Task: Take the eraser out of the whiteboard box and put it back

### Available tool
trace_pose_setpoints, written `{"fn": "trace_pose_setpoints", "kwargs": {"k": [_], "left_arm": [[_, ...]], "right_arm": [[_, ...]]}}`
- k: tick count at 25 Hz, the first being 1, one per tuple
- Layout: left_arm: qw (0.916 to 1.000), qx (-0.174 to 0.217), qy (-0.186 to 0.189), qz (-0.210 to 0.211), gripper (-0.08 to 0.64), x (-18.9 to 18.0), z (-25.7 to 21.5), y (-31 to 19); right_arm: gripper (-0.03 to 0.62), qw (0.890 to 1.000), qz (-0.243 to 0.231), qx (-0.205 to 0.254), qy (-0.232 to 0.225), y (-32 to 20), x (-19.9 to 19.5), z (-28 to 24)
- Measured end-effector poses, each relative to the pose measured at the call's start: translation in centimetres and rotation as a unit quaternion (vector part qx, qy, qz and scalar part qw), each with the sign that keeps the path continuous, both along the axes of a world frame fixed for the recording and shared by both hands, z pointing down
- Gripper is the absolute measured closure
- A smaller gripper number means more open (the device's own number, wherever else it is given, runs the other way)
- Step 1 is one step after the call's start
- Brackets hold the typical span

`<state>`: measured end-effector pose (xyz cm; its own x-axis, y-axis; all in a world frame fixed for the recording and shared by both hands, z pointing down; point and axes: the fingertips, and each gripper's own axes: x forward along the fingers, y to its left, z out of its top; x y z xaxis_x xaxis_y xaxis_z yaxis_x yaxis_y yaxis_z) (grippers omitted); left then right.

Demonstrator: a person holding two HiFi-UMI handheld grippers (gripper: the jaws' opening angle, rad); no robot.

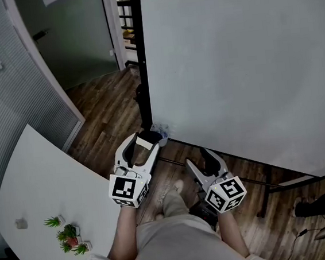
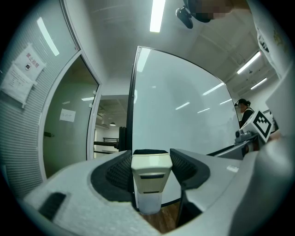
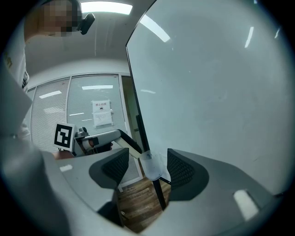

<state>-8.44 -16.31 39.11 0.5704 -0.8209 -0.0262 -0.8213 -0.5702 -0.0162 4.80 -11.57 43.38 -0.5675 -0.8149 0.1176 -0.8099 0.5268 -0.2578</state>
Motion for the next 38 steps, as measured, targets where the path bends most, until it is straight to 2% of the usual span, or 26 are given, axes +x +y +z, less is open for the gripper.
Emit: {"fn": "trace_pose_setpoints", "kwargs": {"k": [38], "left_arm": [[0.9995, -0.026, -0.005, 0.015, 0.304, 1.3, 2.2, -2.7]], "right_arm": [[0.333, 1.000, 0.016, -0.022, 0.002, -1.9, 1.5, 1.6]]}}
